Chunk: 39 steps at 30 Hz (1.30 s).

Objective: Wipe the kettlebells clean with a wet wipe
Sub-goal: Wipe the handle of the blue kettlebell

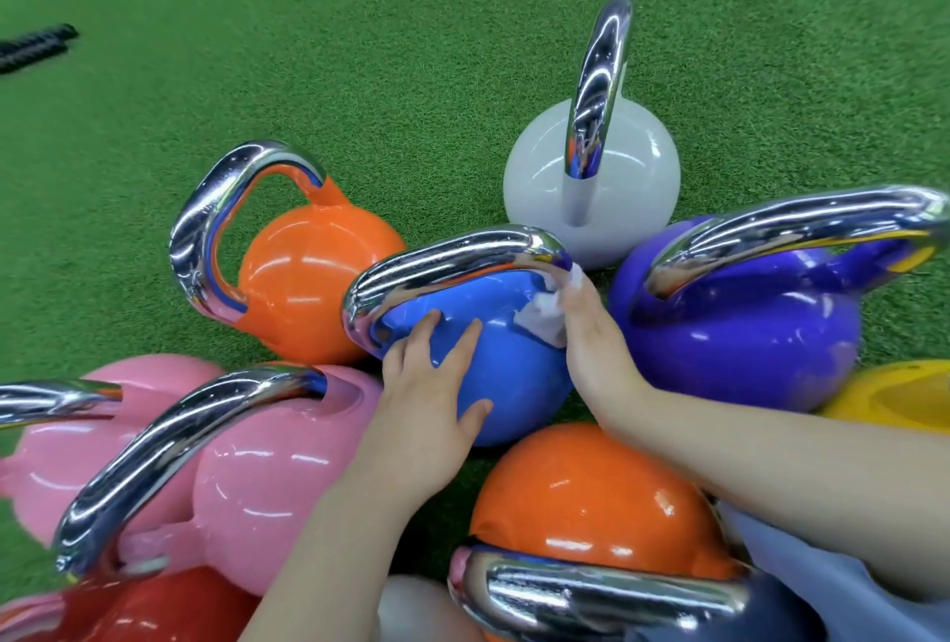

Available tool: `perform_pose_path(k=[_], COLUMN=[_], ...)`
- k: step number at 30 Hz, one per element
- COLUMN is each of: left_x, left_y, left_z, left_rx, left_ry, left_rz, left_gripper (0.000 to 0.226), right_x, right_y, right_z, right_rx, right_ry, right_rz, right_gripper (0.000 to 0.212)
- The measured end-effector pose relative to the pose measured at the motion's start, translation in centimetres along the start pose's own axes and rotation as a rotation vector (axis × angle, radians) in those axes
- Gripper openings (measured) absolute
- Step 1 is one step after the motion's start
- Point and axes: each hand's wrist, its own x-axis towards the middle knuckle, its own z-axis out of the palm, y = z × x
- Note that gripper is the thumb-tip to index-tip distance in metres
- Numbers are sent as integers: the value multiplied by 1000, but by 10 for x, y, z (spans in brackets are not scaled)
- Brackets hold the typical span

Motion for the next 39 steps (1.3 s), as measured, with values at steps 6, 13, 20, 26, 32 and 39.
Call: perform_pose_path(k=[6, 13, 20, 26, 32, 39], left_x=[5, 7, 17, 28, 30, 33], left_y=[20, 36, 48, 65, 67, 64], left_z=[-11, -2, -5, 3, 8, 9], left_rx=[-62, 85, -220, -606, -521, -345], left_ry=[138, 28, 119, 11, -149, -293], left_rz=[154, 170, 129, -59, -57, -45], left_gripper=[47, 54, 45, 37, 50, 63], right_x=[15, 20, 20, 22, 17, 4], right_y=[11, 1, -25, -25, -1, 22], right_z=[-15, -4, -1, -10, -20, -14], right_rx=[-225, -185, -222, -231, -268, -374], right_ry=[-107, 71, 150, 18, -180, -246], right_rz=[-61, -128, -287, -333, -70, 48], right_gripper=[41, 18, 31, 36, 25, 90])
